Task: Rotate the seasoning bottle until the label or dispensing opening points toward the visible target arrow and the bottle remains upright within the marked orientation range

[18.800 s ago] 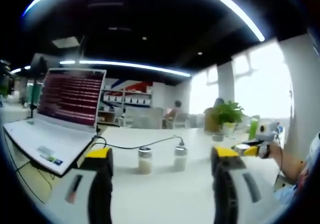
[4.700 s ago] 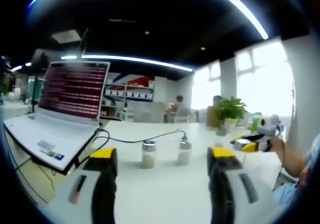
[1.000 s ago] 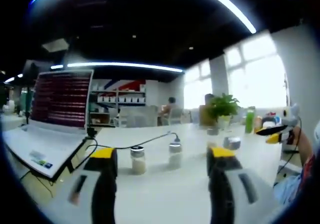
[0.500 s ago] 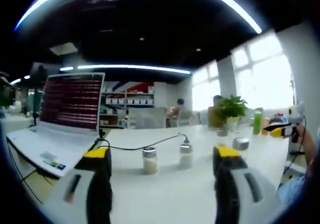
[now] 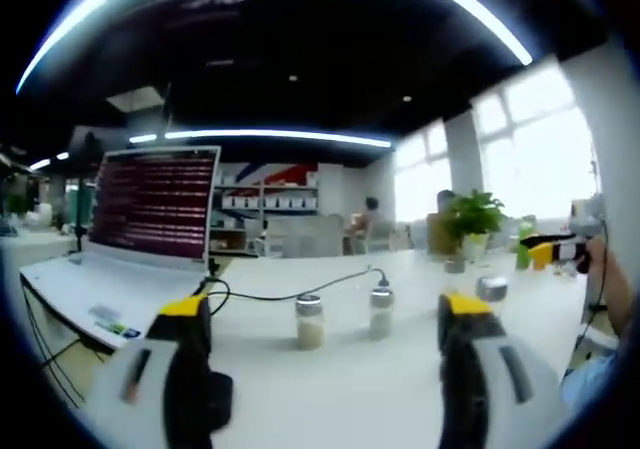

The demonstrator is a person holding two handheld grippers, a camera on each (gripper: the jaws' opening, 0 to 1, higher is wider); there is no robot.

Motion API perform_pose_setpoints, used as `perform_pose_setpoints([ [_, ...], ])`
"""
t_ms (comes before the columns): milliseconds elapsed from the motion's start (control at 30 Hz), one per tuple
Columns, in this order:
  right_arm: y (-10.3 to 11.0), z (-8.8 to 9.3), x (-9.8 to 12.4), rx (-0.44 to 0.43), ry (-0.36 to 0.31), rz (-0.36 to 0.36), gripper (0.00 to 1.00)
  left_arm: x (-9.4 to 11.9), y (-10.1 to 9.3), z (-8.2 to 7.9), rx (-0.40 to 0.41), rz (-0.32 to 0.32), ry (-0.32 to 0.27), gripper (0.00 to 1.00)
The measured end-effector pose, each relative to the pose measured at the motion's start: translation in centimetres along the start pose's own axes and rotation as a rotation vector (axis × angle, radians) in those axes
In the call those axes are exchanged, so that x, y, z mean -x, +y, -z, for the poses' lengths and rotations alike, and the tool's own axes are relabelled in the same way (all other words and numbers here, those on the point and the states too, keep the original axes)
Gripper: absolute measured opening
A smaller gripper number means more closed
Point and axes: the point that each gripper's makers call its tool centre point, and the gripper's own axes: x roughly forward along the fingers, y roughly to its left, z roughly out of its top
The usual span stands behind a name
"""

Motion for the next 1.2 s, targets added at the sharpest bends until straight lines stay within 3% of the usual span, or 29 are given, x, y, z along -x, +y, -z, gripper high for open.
perform_pose_setpoints([
  [233,0.5,-0.7,-0.6,-0.013,-0.007,-0.034,0.62,0.4,-0.6,-0.8,0.05,0.034,-0.034,1.0],
  [600,-1.9,0.2,-1.9,-0.035,0.015,0.012,0.63,0.4,0.2,-0.9,0.063,0.009,-0.047,1.0],
  [667,-2.2,0.3,-2.3,-0.042,0.011,0.02,0.64,0.3,-0.1,-0.9,0.086,0.037,-0.053,1.0],
  [733,-2.8,0.6,-2.7,-0.044,0.022,0.036,0.66,0.3,-0.3,-1.0,0.123,0.065,-0.059,1.0],
  [833,-4.2,1.2,-3.1,-0.098,0.025,0.093,0.75,0.3,-0.2,-1.1,0.101,0.052,-0.067,1.0],
  [900,-4.8,1.4,-3.7,-0.155,0.004,0.098,0.74,0.4,-0.2,-1.2,0.088,0.049,-0.068,1.0],
  [1200,-8.2,2.9,-6.1,-0.11,0.021,0.148,0.74,-0.6,-1.2,-0.3,0.116,0.101,-0.044,1.0],
])
